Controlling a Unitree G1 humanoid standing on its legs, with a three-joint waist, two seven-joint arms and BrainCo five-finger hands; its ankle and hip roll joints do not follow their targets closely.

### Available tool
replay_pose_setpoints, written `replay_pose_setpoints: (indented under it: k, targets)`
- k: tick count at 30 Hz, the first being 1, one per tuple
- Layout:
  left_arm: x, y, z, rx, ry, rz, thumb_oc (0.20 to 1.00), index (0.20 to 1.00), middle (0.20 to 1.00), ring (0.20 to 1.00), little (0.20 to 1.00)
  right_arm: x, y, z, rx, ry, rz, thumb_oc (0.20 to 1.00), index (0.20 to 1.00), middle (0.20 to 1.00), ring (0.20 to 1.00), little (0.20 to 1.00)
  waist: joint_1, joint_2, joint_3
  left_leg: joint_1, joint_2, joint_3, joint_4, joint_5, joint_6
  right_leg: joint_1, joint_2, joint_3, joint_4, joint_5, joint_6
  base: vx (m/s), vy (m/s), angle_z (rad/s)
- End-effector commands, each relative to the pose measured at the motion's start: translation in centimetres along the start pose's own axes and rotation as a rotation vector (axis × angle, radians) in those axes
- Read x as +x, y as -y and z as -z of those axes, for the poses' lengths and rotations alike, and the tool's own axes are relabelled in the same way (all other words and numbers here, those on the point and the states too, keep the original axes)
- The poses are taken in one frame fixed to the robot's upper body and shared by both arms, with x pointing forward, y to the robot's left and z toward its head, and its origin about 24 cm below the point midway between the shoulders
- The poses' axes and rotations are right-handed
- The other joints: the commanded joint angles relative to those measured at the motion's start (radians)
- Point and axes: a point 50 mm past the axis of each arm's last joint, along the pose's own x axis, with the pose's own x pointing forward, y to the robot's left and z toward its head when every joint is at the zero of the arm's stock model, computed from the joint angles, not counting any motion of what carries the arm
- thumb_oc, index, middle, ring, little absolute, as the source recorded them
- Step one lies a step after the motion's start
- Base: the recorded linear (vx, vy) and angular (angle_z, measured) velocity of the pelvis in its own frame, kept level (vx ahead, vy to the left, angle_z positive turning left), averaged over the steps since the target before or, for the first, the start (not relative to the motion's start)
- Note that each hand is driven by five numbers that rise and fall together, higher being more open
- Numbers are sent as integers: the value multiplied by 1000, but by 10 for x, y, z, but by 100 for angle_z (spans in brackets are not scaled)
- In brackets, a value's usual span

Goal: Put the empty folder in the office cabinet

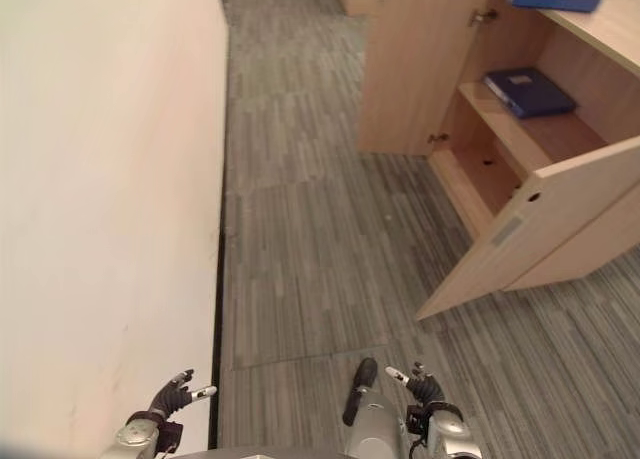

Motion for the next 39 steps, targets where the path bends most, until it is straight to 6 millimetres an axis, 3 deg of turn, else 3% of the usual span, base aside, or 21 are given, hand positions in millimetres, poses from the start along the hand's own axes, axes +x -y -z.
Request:
replay_pose_setpoints:
  k: [1, 2, 3, 4, 5, 6, 10, 11, 13, 17, 22, 23, 25, 26, 29, 31, 34, 36, 37, 38, 39]
  targets:
    - [2, -16, -23, 43, 104, -26, 1000, 1000, 1000, 1000, 1000, 0, 1, -2, 73, 19, 8, 1000, 1000, 1000, 1000, 1000, -37, -5, 17, -63, -47, -21, 101, -10, -18, 127, -27, 68, -260, 124, 109, 240, -244, -21]
    - [3, -14, -25, 34, 109, -22, 1000, 1000, 1000, 1000, 1000, 0, 6, -1, 83, 16, 25, 1000, 1000, 1000, 1000, 1000, -43, 4, 23, -106, -16, -10, 219, 46, -40, 154, -4, 69, -265, 104, 87, 392, -447, -40]
    - [5, -12, -32, 11, 128, -13, 1000, 1000, 1000, 1000, 1000, 0, 12, -5, 94, 28, 51, 1000, 1000, 1000, 1000, 1000, -51, -6, 39, -205, 10, -14, 444, 163, -71, 199, 11, 59, -276, 69, 39, 228, -296, -59]
    - [5, -12, -32, 11, 128, -13, 1000, 1000, 1000, 1000, 1000, 0, 12, -5, 94, 28, 51, 1000, 1000, 1000, 1000, 1000, -52, -7, 38, -206, 9, -15, 443, 164, -71, 198, 10, 58, -276, 69, 39, 254, -290, -51]
    - [6, -11, -36, 4, 138, -18, 1000, 1000, 1000, 1000, 1000, 1, 15, -11, 104, 45, 62, 1000, 1000, 1000, 1000, 1000, -50, -14, 50, -233, 11, -11, 534, 202, -84, 222, 18, 66, -283, 51, 21, 314, -186, -65]
    - [8, -9, -41, -12, 151, -22, 1000, 1000, 1000, 1000, 1000, 2, 19, -14, 133, 51, 89, 1000, 1000, 1000, 1000, 1000, -47, -24, 65, -274, 59, 40, 603, 221, -84, 267, 31, 86, -291, 17, 4, 368, -184, -89]
    - [7, -3, -40, -42, 155, -11, 1000, 1000, 1000, 1000, 1000, 4, 24, -19, 181, 61, 116, 1000, 1000, 1000, 1000, 1000, -27, -11, 69, -319, 135, 92, 441, 239, -67, 333, 50, 167, -299, -21, 21, 312, 35, -74]
    - [7, -3, -40, -42, 155, -11, 1000, 1000, 1000, 1000, 1000, 4, 24, -19, 181, 61, 116, 1000, 1000, 1000, 1000, 1000, -25, -14, 68, -317, 131, 96, 434, 244, -65, 331, 47, 169, -300, -18, 21, 337, 211, -86]
    - [6, 3, -36, -49, 147, -1, 1000, 1000, 1000, 1000, 1000, 2, 31, -13, 194, 40, 147, 1000, 1000, 1000, 1000, 1000, -9, 19, 71, -313, 123, 31, 178, 258, -63, 377, 54, 255, -307, -47, 52, 424, 285, -97]
    - [7, 10, -36, -70, 154, 8, 1000, 1000, 1000, 1000, 1000, -5, 54, 3, 256, -7, 237, 1000, 1000, 1000, 1000, 1000, -12, 62, 76, -321, 85, -141, -31, 292, -75, 401, 48, 385, -285, -91, 67, 311, 217, -129]
    - [6, 4, -31, -82, 143, -12, 1000, 1000, 1000, 1000, 1000, -14, 68, 24, 294, -76, 299, 1000, 1000, 1000, 1000, 1000, -24, 67, 79, -396, 94, -244, -95, 343, -98, 404, 48, 563, -251, -145, 72, 281, 180, -107]
    - [6, 1, -28, -77, 133, -21, 1000, 1000, 1000, 1000, 1000, -15, 68, 27, 301, -87, 299, 1000, 1000, 1000, 1000, 1000, -33, 66, 79, -410, 115, -260, -90, 355, -100, 401, 54, 638, -207, -176, 73, 332, 306, -155]
    - [5, -1, -26, -81, 130, -30, 1000, 1000, 1000, 1000, 1000, -15, 67, 28, 298, -90, 293, 1000, 1000, 1000, 1000, 1000, -30, 63, 79, -408, 127, -269, -84, 358, -100, 389, 59, 685, -166, -201, 74, 261, 352, -137]
    - [3, -4, -24, -79, 130, -39, 1000, 1000, 1000, 1000, 1000, -15, 61, 32, 279, -108, 264, 1000, 1000, 1000, 1000, 1000, -39, 55, 73, -389, 167, -328, -68, 371, -108, 360, 60, 776, -101, -237, 90, 179, 355, -97]
    - [4, -6, -23, -77, 119, -48, 1000, 1000, 1000, 1000, 1000, -13, 52, 34, 257, -124, 231, 1000, 1000, 1000, 1000, 1000, -46, 44, 60, -365, 185, -371, -49, 350, -107, 338, 50, 831, -68, -254, 112, 189, 454, -76]
    - [5, -7, -23, -67, 116, -52, 1000, 1000, 1000, 1000, 1000, -13, 46, 37, 250, -141, 210, 1000, 1000, 1000, 1000, 1000, -51, 36, 35, -347, 179, -383, -35, 310, -113, 329, 29, 855, -65, -248, 137, 134, 315, -43]
    - [8, -2, -30, -13, 132, -12, 1000, 1000, 1000, 1000, 1000, -15, 42, 46, 302, -166, 213, 1000, 1000, 1000, 1000, 1000, -72, 11, 18, -331, 172, -268, -33, 255, -120, 363, -69, 842, -110, -196, 185, 95, 486, -27]
    - [10, -2, -40, 28, 161, 3, 1000, 1000, 1000, 1000, 1000, -17, 38, 53, 337, -185, 214, 1000, 1000, 1000, 1000, 1000, -72, -11, -7, -305, 131, -223, -87, 232, -123, 361, -133, 819, -152, -86, 220, 78, 569, -10]
    - [12, -3, -52, 50, 194, 10, 1000, 1000, 1000, 1000, 1000, -14, 31, 49, 339, -179, 196, 1000, 1000, 1000, 1000, 1000, -74, -22, -11, -294, 94, -193, -109, 204, -103, 317, -155, 788, -151, 39, 220, 35, 465, -11]
    - [12, -3, -52, 50, 194, 9, 1000, 1000, 1000, 1000, 1000, -14, 31, 49, 339, -179, 196, 1000, 1000, 1000, 1000, 1000, -72, -24, -12, -294, 92, -191, -109, 203, -102, 316, -157, 790, -153, 40, 220, 16, 464, -31]
    - [12, -3, -54, 57, 202, 8, 1000, 1000, 1000, 1000, 1000, -12, 28, 46, 333, -170, 188, 1000, 1000, 1000, 1000, 1000, -72, -33, -10, -276, 62, -172, -113, 173, -87, 287, -174, 755, -127, 93, 220, -18, 358, -50]
